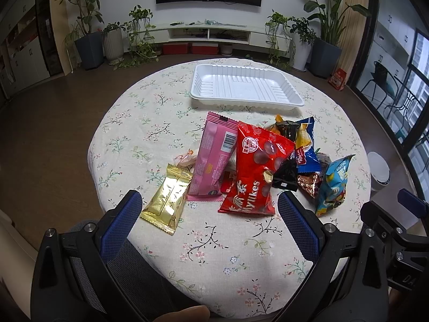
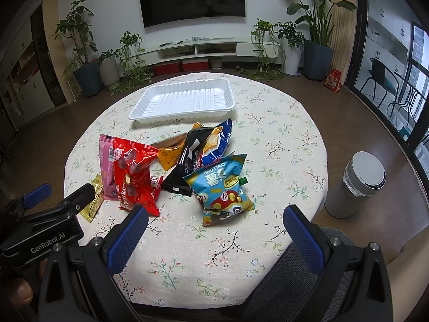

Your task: Organize snacks

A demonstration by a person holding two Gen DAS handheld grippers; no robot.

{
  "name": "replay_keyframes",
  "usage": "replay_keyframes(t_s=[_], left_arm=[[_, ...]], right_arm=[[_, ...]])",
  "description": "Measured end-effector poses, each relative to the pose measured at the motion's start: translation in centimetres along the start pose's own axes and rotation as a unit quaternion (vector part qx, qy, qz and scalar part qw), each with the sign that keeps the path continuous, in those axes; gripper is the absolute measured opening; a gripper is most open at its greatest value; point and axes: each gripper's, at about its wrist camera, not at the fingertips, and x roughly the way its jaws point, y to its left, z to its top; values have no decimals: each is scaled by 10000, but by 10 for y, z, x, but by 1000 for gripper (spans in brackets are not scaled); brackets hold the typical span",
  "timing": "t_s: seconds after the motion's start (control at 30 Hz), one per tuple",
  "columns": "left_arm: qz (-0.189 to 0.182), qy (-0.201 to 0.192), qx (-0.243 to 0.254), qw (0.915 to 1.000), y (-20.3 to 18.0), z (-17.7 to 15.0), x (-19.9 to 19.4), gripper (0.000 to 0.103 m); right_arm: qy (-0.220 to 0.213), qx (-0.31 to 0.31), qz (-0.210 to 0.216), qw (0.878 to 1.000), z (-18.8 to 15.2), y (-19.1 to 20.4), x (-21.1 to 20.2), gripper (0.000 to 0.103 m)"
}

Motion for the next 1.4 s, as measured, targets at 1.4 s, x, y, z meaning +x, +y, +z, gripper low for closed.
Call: replay_keyframes(t_s=[1.4], left_arm=[[4,6,-4,10000,0,-1,1,103]], right_arm=[[42,1,-4,10000,-1,1,2,103]])
